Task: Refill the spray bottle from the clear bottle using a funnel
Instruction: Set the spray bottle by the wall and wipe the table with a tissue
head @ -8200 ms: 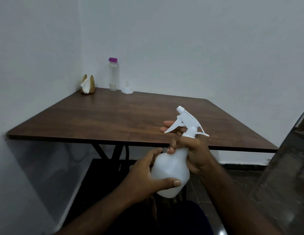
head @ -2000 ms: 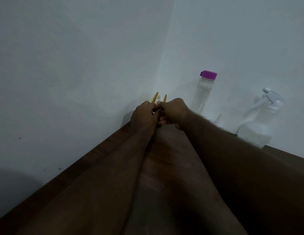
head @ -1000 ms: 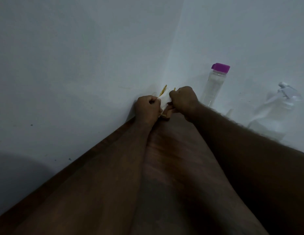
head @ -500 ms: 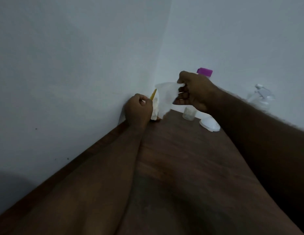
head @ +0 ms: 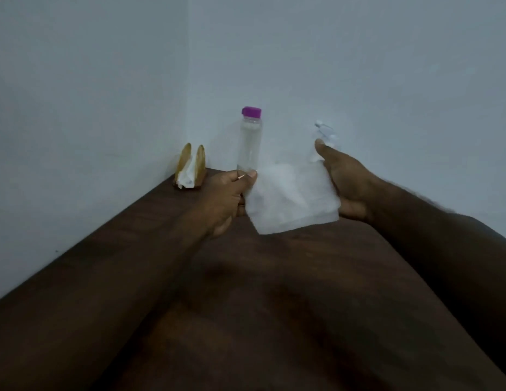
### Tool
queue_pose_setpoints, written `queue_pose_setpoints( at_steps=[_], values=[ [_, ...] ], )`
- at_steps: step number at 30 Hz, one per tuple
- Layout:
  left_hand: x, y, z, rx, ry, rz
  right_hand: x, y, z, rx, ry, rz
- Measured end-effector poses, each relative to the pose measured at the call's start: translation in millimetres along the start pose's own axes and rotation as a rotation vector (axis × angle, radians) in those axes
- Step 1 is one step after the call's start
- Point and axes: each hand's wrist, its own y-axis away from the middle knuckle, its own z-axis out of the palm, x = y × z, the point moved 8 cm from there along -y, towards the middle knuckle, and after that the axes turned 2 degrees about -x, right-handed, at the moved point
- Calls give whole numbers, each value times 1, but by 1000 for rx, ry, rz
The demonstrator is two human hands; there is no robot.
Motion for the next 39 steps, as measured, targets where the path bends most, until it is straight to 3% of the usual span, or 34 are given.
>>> queue_pose_setpoints(
  at_steps=[3, 6, 11, 15, 17, 20, 25, 28, 31, 34, 36, 39],
  values=[
    [0, 23, 31, 55, -86, 28, 21, 41, -21, 32, 41, 35],
    [1, 54, 60, 89, -266, 83, 27, 83, -55, 227, 194, -24],
    [-22, 111, 107, -75, -512, 38, 48, 180, -89, 315, 434, -27],
    [-41, 135, 101, -62, -804, 103, 80, 232, -100, 409, 1002, 134],
    [-35, 139, 98, -25, -865, 222, 79, 247, -89, 477, 1158, 54],
    [-17, 151, 104, -70, -929, 425, 71, 259, -33, 337, 1189, -193],
    [-22, 154, 97, -92, -916, 421, 126, 234, 24, 0, 1321, 99],
    [-19, 159, 101, -130, -905, 448, 149, 237, 38, -116, 1411, 93],
    [-15, 168, 108, -198, -912, 510, 147, 259, 10, -120, 1436, 121],
    [-17, 170, 114, -267, -904, 502, 138, 283, -55, 89, 1434, 303],
    [-19, 167, 114, -273, -906, 480, 138, 288, -60, 147, 1426, 355],
    [-21, 163, 119, -247, -912, 472, 147, 278, -3, -32, 1414, 224]
  ],
)
